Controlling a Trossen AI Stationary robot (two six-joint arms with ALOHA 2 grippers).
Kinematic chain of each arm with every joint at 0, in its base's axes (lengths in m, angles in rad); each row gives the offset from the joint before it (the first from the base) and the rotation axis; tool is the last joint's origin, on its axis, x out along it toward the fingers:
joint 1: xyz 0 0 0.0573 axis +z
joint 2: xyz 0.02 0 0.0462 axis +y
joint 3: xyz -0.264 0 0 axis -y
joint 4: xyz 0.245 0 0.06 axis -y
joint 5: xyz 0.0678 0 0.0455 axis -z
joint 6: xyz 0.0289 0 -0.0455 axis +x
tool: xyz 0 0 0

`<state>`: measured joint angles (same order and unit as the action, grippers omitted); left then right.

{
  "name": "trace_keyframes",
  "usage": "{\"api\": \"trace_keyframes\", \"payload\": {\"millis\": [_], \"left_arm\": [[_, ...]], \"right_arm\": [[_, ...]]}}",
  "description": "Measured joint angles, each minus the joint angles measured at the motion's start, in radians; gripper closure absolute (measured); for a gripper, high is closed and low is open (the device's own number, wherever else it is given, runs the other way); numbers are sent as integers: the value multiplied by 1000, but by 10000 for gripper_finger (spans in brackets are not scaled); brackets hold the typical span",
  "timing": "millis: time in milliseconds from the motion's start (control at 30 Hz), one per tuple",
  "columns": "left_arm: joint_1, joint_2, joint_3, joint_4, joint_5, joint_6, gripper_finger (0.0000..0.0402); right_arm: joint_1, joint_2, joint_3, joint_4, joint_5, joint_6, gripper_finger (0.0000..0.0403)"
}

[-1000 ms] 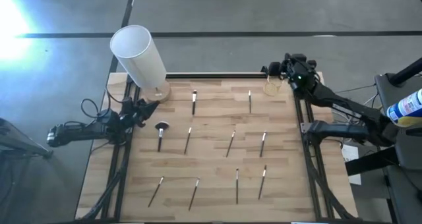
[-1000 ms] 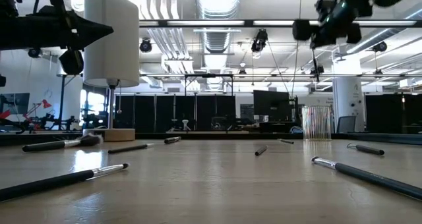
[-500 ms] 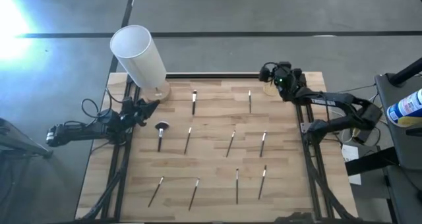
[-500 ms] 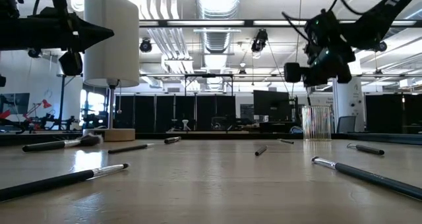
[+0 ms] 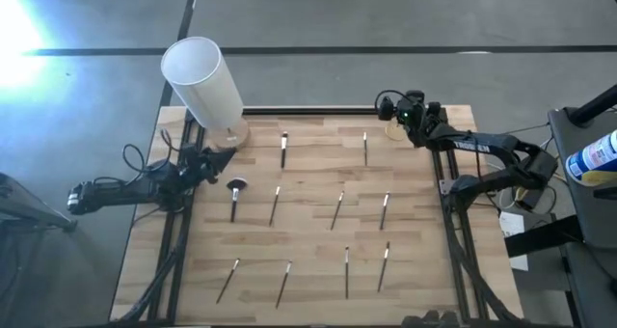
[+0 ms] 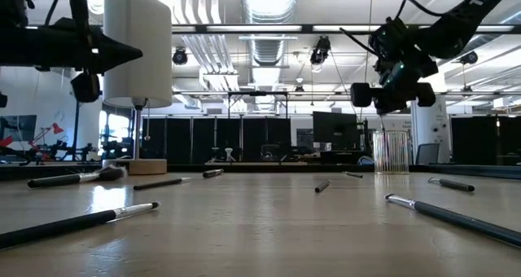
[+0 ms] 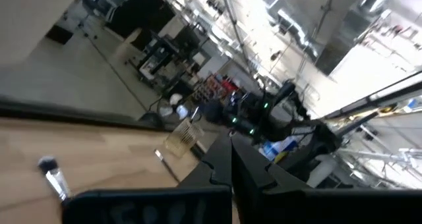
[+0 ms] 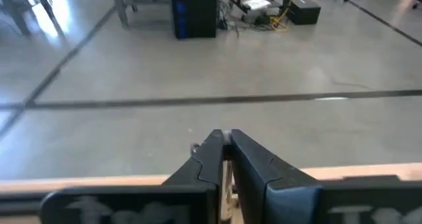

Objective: Put items in baskets/containers
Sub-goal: Put the eyeshadow brush into the yellow container, then put the highlighter brush into the yellow container

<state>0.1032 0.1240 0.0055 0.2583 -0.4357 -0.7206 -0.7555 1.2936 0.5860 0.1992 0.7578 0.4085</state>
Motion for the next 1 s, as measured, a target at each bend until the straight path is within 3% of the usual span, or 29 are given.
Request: {"api": "trace_keyframes", "payload": {"millis": [167, 300, 467, 600, 800, 1000], "left_arm": [[0, 14, 0, -40, 15, -27, 402], [0, 28, 0, -69, 33, -54, 402], [0, 51, 0, -90, 86, -85, 402], [0, 81, 21, -150, 89, -85, 402], [-1, 162, 141, -270, 69, -102, 402], [-3, 339, 386, -656, 53, -200, 402]], "right_arm": [[0, -29, 33, -75, -2, 11, 334], [-1, -38, 95, -213, -68, 87, 318], [-2, -35, 216, -456, -205, 95, 352], [-15, -35, 297, -616, -349, -22, 390], [-10, -54, 390, -682, -612, -176, 395], [51, -123, 391, -681, -691, -204, 395]]}}
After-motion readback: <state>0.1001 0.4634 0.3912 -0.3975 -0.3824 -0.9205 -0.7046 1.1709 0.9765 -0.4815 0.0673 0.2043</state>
